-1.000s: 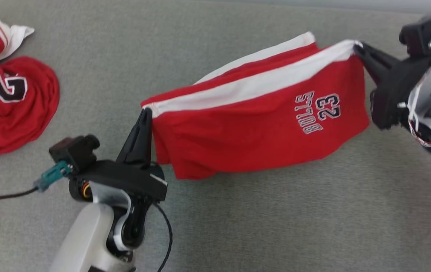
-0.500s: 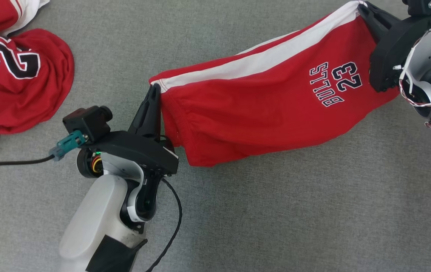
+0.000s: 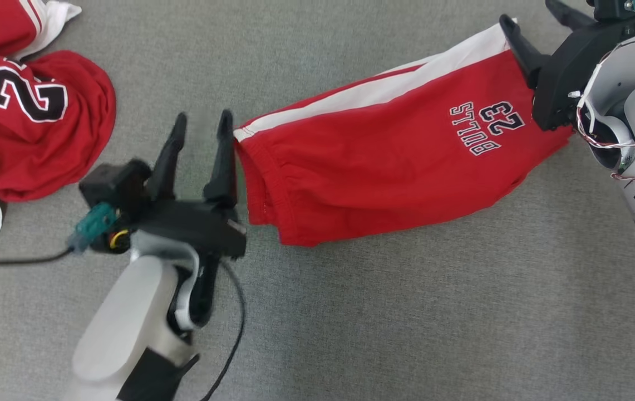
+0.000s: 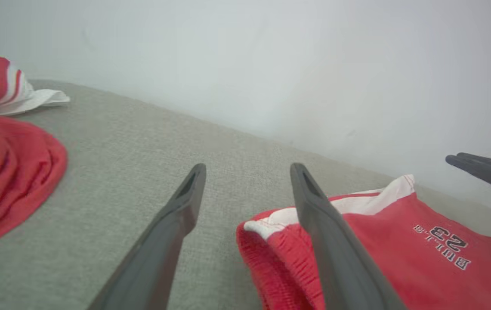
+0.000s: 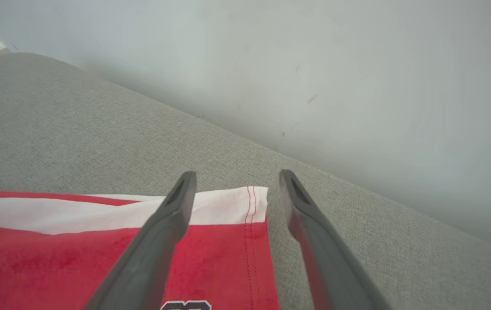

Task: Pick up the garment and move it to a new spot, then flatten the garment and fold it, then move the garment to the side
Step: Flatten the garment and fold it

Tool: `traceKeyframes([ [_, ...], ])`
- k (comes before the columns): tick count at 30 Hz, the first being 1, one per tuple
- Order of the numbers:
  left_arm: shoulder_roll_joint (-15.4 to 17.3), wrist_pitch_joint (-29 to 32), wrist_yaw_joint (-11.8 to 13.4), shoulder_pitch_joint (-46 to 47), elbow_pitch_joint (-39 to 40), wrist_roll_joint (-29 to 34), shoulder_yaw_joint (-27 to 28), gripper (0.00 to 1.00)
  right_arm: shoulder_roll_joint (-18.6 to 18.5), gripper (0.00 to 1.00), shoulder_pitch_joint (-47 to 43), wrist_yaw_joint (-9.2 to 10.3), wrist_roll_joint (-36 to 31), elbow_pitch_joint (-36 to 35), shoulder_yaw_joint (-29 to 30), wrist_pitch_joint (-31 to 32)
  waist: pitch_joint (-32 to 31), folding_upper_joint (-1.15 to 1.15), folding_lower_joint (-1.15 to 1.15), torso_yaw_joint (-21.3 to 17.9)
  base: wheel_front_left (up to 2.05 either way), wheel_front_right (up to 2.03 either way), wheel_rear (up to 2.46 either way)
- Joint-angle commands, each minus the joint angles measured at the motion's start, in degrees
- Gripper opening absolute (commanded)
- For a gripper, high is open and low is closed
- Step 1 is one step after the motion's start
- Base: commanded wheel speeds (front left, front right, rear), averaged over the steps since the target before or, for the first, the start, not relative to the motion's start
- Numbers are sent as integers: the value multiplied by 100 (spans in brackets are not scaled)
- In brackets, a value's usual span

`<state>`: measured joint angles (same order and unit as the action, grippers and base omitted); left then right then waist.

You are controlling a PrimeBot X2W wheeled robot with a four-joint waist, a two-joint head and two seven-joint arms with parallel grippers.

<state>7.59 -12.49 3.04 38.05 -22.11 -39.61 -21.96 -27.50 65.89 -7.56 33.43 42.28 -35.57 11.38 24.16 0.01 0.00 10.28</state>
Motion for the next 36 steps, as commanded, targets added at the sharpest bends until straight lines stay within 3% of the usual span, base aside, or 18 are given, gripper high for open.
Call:
traceKeyframes([
  [1, 120, -93, 19, -156, 49, 204, -44, 100, 4, 100, 18, 12, 136, 26, -46, 142, -125, -1, 0, -54, 0, 0, 0],
  [10, 971, -260, 162, -1199, 809, 1253, -305, 100, -53, 100, -205, 12, 660, 468, 213, 1557, -539, -1, 0, -190, 0, 0, 0],
  [17, 1352, 88, 415, -2124, 1463, 1098, -240, 100, 63, 100, -269, 12, 484, 746, 550, 2171, -574, -1, 0, -112, 0, 0, 0],
  [25, 1425, 348, 783, -2771, 2344, 913, -117, 100, 197, 100, -313, 12, -19, 1116, 1026, 2422, -317, -1, 0, 220, 0, 0, 0],
  [36, 1353, 386, 717, -2699, 2497, 850, -247, 100, 622, 100, -402, 9, -748, 1593, 1435, 2443, -71, -1, 0, 376, 0, 0, 0],
])
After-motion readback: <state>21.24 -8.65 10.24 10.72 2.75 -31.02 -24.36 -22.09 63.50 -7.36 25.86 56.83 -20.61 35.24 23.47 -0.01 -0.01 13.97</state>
